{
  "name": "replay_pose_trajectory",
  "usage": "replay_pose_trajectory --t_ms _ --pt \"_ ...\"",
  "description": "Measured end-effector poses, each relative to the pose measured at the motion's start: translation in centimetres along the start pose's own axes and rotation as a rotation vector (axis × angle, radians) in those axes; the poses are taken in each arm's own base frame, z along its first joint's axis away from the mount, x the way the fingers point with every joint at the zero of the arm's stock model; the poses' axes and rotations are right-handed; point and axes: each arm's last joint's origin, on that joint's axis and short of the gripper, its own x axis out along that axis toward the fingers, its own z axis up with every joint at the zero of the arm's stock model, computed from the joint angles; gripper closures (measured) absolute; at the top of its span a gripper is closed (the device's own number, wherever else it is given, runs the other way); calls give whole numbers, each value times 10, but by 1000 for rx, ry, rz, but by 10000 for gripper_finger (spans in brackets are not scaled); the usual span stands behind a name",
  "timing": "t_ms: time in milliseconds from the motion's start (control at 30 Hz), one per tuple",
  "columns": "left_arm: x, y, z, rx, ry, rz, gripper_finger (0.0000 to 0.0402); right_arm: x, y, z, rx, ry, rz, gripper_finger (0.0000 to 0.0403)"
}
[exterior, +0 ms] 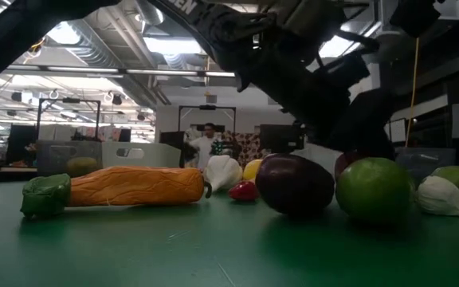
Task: Sort produce into baskets
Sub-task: Put the apple into the green bin
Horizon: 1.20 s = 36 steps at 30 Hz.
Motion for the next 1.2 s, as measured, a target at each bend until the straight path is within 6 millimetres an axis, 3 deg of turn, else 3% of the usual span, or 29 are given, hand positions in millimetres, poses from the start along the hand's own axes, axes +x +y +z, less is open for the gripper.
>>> replay_pose_trajectory --t_ms 467,900,1033,1200 --pt "8 8 -13 -103 86 -45 74 0 0 0 0 0 0 166" --pt "8 11 -16 -183 124 -81 139 0 0 0 -2 -6 -6 166" --pt "-8 11 8 -201 44 -93 139 -6 -1 0 -29 -28 0 166" --pt "-53 11 59 -136 -120 -51 131 -27 -7 -1 -31 -141 -44 166"
